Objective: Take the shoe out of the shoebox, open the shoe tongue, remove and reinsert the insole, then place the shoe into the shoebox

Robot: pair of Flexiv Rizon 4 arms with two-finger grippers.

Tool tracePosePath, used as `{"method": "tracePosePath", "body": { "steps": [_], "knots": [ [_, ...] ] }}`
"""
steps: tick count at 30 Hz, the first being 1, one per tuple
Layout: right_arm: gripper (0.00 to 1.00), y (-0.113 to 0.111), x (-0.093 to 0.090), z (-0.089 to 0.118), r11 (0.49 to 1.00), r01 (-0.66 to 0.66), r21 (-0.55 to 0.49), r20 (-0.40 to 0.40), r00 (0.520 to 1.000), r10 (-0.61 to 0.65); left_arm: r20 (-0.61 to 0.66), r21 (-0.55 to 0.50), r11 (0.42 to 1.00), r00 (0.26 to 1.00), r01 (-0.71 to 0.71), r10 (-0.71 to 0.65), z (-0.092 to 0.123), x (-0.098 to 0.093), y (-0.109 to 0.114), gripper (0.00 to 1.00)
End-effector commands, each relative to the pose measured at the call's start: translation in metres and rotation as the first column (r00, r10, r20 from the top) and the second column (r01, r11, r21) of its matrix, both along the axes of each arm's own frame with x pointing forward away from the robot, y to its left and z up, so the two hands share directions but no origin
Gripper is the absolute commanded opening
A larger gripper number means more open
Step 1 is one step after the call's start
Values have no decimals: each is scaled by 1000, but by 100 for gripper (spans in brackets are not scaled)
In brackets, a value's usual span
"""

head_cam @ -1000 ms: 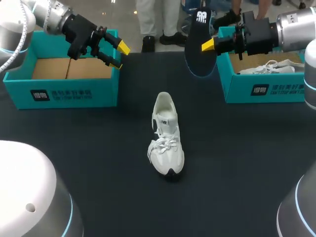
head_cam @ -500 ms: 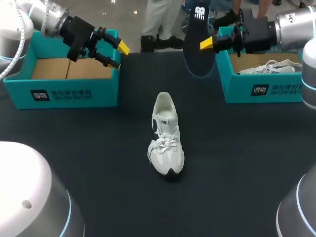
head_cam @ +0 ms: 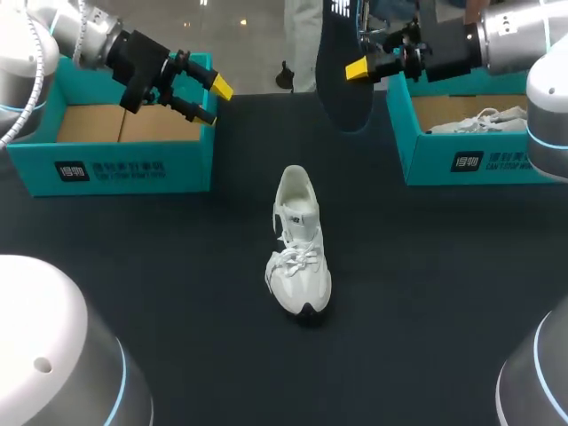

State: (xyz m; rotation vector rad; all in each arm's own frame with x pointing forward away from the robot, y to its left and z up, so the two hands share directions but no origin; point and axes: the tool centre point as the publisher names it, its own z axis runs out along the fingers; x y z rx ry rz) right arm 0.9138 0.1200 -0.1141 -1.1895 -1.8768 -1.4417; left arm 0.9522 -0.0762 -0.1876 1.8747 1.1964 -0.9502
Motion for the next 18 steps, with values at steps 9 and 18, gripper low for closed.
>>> {"method": "tracePosePath", "body": {
  "steps": [9,18],
  "knots": [
    [0,2,3,0,1000,-3,-3,-3,1000,3,2,2,1000,1000,-2,2,1,-1,0,100],
    [0,-1,21,-10,1000,-1,13,75,997,0,2,2,1000,1000,-2,2,1,-1,0,100]
  ]
}}
